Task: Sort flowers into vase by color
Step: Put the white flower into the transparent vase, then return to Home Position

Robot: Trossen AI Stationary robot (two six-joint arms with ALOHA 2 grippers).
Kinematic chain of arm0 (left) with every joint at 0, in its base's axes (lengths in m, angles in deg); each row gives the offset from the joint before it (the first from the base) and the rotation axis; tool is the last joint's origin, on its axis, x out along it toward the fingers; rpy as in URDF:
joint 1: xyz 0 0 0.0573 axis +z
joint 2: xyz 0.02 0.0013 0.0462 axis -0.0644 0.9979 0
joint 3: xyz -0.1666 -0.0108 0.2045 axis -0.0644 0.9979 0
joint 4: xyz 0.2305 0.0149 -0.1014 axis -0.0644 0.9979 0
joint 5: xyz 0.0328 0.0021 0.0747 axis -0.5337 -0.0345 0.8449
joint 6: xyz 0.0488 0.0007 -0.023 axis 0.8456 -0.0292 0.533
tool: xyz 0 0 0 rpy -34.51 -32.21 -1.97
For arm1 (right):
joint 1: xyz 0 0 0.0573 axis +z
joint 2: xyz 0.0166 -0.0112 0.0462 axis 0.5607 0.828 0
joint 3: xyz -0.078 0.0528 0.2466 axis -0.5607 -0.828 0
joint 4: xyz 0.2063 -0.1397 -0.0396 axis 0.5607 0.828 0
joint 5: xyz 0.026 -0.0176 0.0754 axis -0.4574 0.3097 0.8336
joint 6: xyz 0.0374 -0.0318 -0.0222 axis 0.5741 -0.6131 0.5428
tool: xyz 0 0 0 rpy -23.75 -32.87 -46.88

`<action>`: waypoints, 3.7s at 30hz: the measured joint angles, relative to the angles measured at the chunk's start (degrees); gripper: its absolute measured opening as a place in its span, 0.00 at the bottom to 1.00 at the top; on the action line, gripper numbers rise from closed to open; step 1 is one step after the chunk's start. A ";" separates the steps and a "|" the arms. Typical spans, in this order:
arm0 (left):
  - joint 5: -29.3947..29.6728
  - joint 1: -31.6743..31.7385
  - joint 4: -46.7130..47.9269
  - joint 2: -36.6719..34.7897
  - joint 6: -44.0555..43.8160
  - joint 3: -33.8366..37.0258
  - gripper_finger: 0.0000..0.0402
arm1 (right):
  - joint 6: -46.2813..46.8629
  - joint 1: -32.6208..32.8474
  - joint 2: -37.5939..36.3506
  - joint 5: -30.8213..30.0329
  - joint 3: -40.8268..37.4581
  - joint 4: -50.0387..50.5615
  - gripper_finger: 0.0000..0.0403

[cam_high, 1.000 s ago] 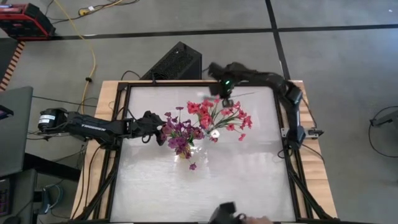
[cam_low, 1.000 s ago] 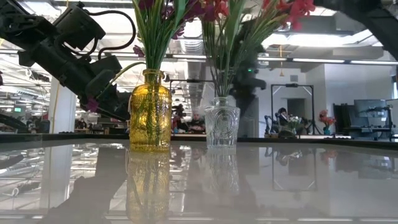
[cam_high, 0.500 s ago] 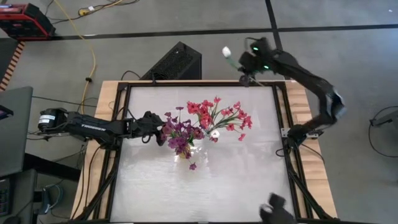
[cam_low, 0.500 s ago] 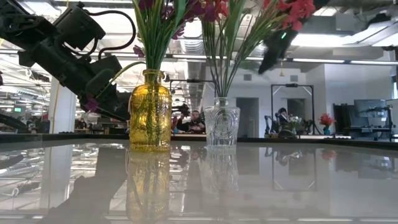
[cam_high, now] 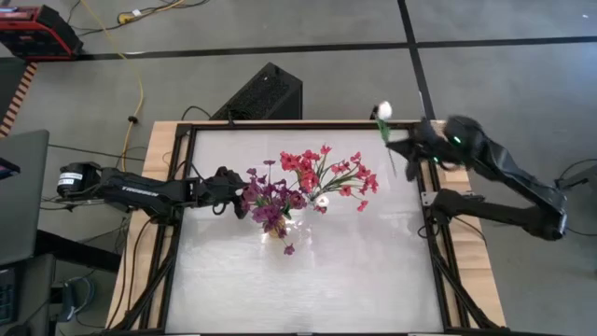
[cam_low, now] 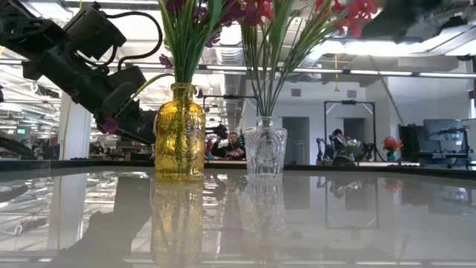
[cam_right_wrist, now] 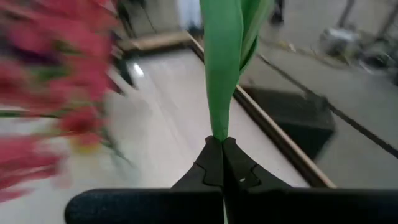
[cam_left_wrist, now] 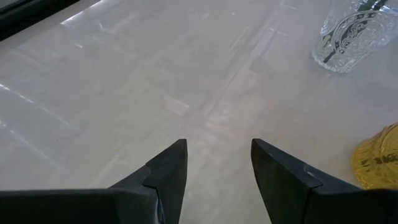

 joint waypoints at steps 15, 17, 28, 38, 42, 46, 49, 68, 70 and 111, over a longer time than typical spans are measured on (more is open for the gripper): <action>-0.41 -1.70 -0.08 0.00 -1.12 0.00 0.42 | 10.27 29.41 -19.62 8.31 -28.49 -46.54 0.04; -0.25 -1.91 -0.08 0.00 -1.40 0.00 0.42 | 10.27 32.86 -16.89 6.43 -31.00 -53.49 0.04; 0.14 -1.97 -0.06 -0.01 -1.69 0.00 0.42 | 0.34 49.97 8.30 -4.72 -31.84 -81.83 0.04; 0.33 -1.97 -0.04 0.00 -1.43 0.00 0.42 | -14.61 56.25 28.96 -27.35 -24.66 -89.22 0.04; 0.40 -1.97 -0.03 -0.01 -1.43 0.00 0.42 | -17.68 55.14 34.14 -28.08 -22.68 -94.19 0.04; 0.40 -1.97 -0.03 0.00 -1.43 0.00 0.42 | -18.72 53.34 36.51 -31.41 -21.35 -95.09 0.04; 0.38 -1.97 -0.01 -0.02 -1.45 0.00 0.42 | -18.49 52.12 37.10 -31.93 -21.15 -94.75 0.04; 0.21 -1.97 0.01 0.00 -1.50 0.00 0.42 | -10.53 47.81 37.01 -33.66 -21.15 -88.42 0.04; 0.21 -1.97 0.01 -0.01 -1.50 0.00 0.42 | -8.99 47.00 37.01 -33.63 -21.15 -87.37 0.04; -0.43 -1.99 0.99 0.00 -1.39 -0.02 0.42 | 7.83 41.95 32.34 -34.10 -10.34 -33.91 0.51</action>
